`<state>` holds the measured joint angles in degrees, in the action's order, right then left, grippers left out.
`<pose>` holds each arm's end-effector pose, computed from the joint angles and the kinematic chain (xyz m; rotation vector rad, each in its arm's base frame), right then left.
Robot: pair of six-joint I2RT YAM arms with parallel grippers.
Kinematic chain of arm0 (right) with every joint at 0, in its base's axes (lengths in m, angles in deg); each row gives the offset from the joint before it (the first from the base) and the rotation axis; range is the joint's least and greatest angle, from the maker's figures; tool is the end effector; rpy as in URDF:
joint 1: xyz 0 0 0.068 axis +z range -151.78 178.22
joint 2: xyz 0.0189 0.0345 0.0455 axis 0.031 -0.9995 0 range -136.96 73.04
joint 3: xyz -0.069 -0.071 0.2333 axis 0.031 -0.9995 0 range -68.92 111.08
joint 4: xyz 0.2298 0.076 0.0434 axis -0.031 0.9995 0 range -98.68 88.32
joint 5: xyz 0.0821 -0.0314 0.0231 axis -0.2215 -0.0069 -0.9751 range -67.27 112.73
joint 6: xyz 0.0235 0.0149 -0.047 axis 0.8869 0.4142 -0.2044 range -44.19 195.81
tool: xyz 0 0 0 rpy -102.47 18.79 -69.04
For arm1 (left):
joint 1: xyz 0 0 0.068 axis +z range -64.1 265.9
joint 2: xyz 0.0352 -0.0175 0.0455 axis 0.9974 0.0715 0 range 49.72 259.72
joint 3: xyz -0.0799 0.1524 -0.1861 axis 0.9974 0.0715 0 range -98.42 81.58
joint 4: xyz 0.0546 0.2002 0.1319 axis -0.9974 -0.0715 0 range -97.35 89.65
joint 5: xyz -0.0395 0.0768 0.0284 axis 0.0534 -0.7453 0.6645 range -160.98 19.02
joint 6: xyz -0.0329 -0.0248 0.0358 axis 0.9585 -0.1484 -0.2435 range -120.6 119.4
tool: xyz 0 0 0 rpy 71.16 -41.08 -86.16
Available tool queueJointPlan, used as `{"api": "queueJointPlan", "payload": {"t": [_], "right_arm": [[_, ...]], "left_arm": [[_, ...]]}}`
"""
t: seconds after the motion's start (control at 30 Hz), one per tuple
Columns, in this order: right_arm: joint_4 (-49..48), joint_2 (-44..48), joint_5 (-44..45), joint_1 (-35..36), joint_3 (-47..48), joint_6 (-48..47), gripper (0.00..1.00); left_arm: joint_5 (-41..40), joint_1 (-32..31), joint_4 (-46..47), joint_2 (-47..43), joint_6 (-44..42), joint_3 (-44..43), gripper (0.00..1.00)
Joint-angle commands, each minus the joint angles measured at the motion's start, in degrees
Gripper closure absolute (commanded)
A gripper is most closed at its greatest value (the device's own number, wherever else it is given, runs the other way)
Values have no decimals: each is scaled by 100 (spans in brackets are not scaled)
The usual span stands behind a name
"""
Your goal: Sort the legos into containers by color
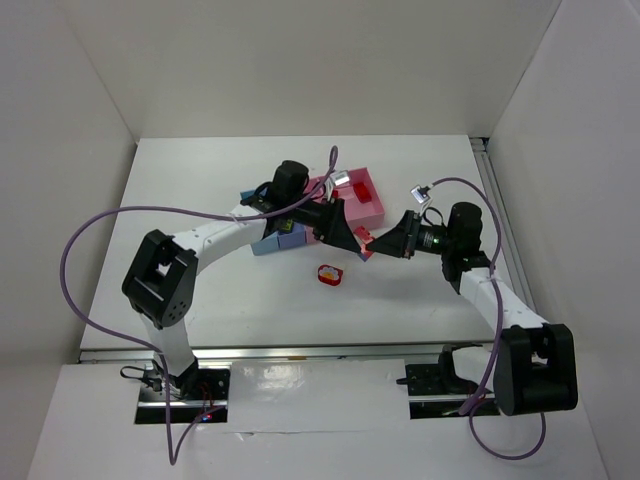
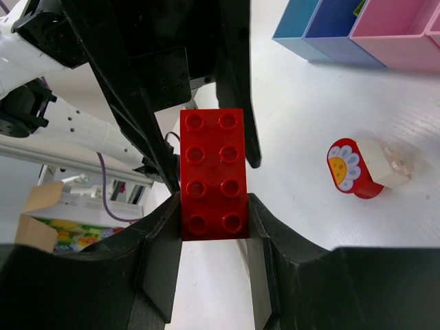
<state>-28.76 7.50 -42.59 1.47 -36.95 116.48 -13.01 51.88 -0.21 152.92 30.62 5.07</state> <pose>0.2269 0.0462 0.2384 -0.2737 1.9229 1.5417 0.3060 -0.2440 0.2603 0.7775 2.1012 -1.6955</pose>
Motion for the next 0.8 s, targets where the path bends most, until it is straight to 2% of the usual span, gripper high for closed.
{"api": "queueJointPlan", "payload": {"t": [0.0, 0.07, 0.1, 0.17, 0.3, 0.33, 0.53, 0.77], "right_arm": [[-242, -38, -165, 53, 214, 3, 100], [-242, -38, -113, 53, 214, 3, 100], [-190, -38, -113, 53, 214, 3, 100], [-190, -38, -113, 53, 214, 3, 100], [-295, -38, 98, 53, 161, 125, 100], [-295, -38, 220, 53, 161, 178, 100], [-918, 15, 608, 1, 47, 723, 100], [-1035, 76, 792, 1, 47, 934, 100]], "left_arm": [[197, -8, 591, -54, 138, -31, 39], [258, -8, 662, -54, 191, -31, 50], [258, -8, 663, -54, 191, -31, 67], [258, -8, 610, -54, 191, -31, 80], [258, -8, 346, -107, -19, -31, 92], [258, -8, 250, -159, -89, 30, 98], [74, 167, -154, -212, -371, 224, 100], [-717, 159, -822, -133, -635, 295, 100]]}}
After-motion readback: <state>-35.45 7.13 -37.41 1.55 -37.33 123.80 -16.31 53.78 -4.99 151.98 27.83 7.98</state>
